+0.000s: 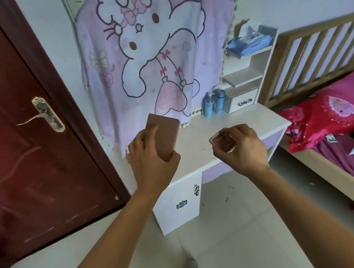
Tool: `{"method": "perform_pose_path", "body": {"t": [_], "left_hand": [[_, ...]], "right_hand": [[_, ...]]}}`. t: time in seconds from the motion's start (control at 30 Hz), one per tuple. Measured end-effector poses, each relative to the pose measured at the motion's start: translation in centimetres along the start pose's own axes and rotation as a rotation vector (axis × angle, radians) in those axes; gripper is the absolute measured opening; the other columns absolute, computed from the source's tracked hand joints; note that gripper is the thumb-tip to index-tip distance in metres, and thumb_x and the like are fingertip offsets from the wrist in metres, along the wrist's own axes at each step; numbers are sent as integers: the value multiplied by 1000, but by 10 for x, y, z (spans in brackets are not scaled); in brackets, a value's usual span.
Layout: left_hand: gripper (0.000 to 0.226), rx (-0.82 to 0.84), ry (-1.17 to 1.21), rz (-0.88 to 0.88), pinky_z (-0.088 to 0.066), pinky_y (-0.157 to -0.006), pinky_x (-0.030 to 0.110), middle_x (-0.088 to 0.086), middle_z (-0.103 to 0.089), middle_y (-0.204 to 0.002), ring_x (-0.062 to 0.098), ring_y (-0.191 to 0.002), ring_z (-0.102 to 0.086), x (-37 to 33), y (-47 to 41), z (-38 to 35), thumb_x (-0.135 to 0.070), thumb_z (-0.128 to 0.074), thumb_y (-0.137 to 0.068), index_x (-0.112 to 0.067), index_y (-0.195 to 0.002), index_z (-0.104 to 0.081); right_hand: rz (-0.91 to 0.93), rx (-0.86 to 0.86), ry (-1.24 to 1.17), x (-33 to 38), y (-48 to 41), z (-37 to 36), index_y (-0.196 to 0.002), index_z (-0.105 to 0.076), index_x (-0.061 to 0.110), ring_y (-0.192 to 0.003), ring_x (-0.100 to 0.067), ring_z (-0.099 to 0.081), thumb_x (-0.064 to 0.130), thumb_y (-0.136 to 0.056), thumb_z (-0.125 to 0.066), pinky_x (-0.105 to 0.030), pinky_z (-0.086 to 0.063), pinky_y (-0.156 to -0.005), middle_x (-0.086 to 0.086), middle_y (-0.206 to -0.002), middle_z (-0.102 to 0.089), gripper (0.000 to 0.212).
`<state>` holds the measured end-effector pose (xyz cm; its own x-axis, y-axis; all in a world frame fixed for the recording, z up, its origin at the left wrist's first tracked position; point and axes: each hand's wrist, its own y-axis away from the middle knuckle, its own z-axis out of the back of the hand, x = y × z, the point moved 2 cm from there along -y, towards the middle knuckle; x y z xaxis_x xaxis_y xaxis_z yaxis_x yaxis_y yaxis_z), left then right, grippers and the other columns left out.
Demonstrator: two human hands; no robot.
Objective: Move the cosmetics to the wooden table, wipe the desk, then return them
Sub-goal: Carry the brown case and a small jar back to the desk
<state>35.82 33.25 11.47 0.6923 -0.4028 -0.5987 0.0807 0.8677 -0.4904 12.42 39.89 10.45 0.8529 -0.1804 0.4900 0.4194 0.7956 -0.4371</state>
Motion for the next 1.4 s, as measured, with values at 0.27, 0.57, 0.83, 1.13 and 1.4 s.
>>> {"method": "perform_pose_path", "body": {"t": [0.27,0.57,0.83,1.13,1.4], "left_hand": [[76,115,151,-69,-44,-95,45,1,-46,-137,22,-118,-40,-38,-139,-135,-39,-75,-70,-25,-138,-42],[80,205,79,-29,-45,-97,46,-1,-44,-138,21,-121,-39,-43,-203,-288,-44,-75,-71,-29,-139,-36],[84,332,-99,308,-41,-101,43,4,-45,-137,26,-123,-40,-26,-220,-418,-51,-74,-72,-29,-143,-35],[87,531,-150,690,-47,-92,46,5,-46,-132,29,-119,-41,-19,-203,-525,-56,-73,-70,-36,-143,-30],[78,676,-253,664,-43,-98,46,7,-40,-139,31,-121,-38,5,-189,-585,-55,-68,-77,-37,-145,-34]], "right_hand": [[-139,-48,93,-87,-141,-9,-107,-64,39,-104,-14,-57,60,-68,-69,-28,-46,-73,12,-110,-58,45],[-231,20,59,-203,-248,-75,-109,-64,38,-104,-15,-57,61,-71,-69,-28,-47,-78,9,-111,-59,45],[-195,378,4,-297,-347,-175,-105,-65,34,-101,-14,-61,59,-76,-67,-34,-54,-83,12,-108,-62,38],[-276,689,-69,-361,-379,-252,-90,-65,42,-91,-9,-61,58,-74,-68,-24,-43,-74,17,-92,-55,23],[-421,722,-59,-393,-359,-306,-92,-74,31,-83,-9,-62,37,-75,-75,-18,-42,-70,7,-107,-64,17]]}}
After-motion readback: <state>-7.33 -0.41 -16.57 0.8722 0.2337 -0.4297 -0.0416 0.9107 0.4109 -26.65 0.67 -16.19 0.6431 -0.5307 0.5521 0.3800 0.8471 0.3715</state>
